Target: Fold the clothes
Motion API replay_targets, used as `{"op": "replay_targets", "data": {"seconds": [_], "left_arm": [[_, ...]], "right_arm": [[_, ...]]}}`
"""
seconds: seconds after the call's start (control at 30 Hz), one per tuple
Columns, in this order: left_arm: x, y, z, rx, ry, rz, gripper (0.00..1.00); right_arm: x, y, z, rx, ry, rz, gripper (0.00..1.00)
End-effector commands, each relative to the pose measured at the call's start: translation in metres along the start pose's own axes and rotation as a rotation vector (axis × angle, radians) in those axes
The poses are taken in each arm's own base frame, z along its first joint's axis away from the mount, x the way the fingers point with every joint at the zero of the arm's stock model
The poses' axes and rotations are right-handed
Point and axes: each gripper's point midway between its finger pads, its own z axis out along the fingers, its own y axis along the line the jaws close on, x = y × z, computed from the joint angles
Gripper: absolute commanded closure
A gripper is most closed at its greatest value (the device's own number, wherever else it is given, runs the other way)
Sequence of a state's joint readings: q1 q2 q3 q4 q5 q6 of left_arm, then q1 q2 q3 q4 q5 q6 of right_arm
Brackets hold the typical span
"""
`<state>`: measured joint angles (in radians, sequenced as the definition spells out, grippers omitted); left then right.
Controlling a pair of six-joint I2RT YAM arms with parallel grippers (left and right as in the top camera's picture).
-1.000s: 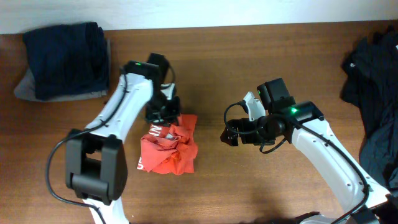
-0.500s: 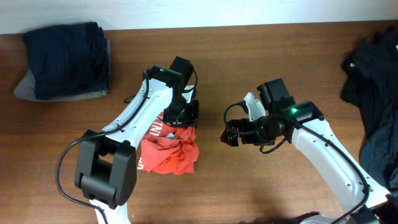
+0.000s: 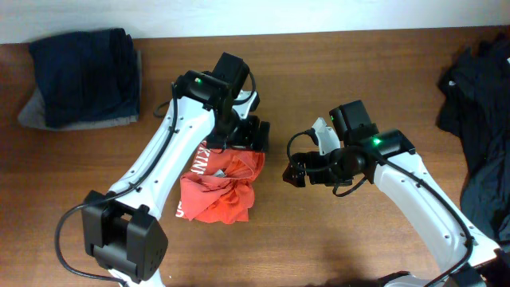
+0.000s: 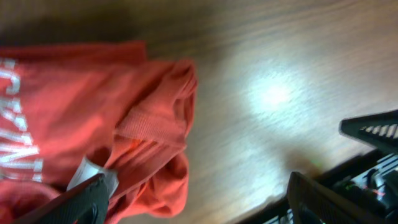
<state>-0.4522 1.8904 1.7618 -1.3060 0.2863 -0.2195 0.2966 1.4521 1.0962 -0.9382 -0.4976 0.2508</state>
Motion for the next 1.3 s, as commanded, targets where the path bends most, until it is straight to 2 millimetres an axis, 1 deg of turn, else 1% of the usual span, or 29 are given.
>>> {"op": "replay_targets", "data": {"seconds": [0.0,0.07,0.13,0.17,0.23,0.33,0.43,0.47,0.5,0.53,0.63,0.7,0.8,0.9,1.1,1.27], "left_arm": [[0.002,0.035,-0.012,-0.117,-0.003,-0.025,0.08],[0.012,0.062,-0.019,-0.184,0.038,-0.081,0.08],[0.025,0.085,-0.026,-0.244,0.084,-0.131,0.08],[0.03,0.094,-0.029,-0.262,0.103,-0.152,0.08],[0.04,0.106,-0.034,-0.27,0.139,-0.191,0.07],[0.05,0.118,-0.04,-0.273,0.175,-0.233,0.08],[0.056,0.121,-0.04,-0.272,0.204,-0.225,0.07],[0.058,0.122,-0.038,-0.274,0.213,-0.219,0.04],[0.059,0.124,-0.035,-0.281,0.217,-0.22,0.03],[0.059,0.126,-0.031,-0.286,0.217,-0.219,0.01],[0.058,0.134,-0.014,-0.292,0.21,-0.223,0.01],[0.062,0.14,-0.002,-0.279,0.224,-0.241,0.01],[0.072,0.151,0.009,-0.257,0.251,-0.28,0.01],[0.076,0.159,0.02,-0.201,0.252,-0.263,0.01],[0.069,0.144,0.037,0.0,0.209,-0.183,0.01],[0.07,0.14,0.047,0.037,0.199,-0.179,0.01]], "right_arm": [[-0.002,0.003,-0.002,0.002,-0.007,-0.018,0.01],[-0.001,0.003,-0.002,0.002,-0.005,-0.017,0.01],[-0.002,0.003,-0.002,0.002,-0.006,-0.017,0.01],[-0.002,0.003,-0.002,0.002,-0.006,-0.017,0.01],[-0.002,0.003,-0.002,0.002,-0.008,-0.018,0.01],[-0.002,0.003,-0.002,0.002,-0.008,-0.018,0.01],[-0.002,0.003,-0.002,0.002,-0.007,-0.018,0.01],[-0.002,0.003,-0.002,0.002,-0.006,-0.017,0.01],[-0.002,0.003,-0.002,0.002,-0.006,-0.017,0.01],[-0.001,0.003,-0.002,0.002,-0.005,-0.017,0.01],[-0.001,0.003,-0.002,0.003,-0.004,-0.017,0.02],[-0.001,0.003,-0.002,0.003,-0.003,-0.016,0.01],[0.001,0.003,-0.002,0.005,0.003,-0.013,0.01],[0.0,0.003,-0.002,0.004,0.002,-0.014,0.01],[0.0,0.004,-0.001,0.003,0.003,-0.019,0.01],[0.001,0.004,0.002,0.003,0.011,-0.022,0.01]]}}
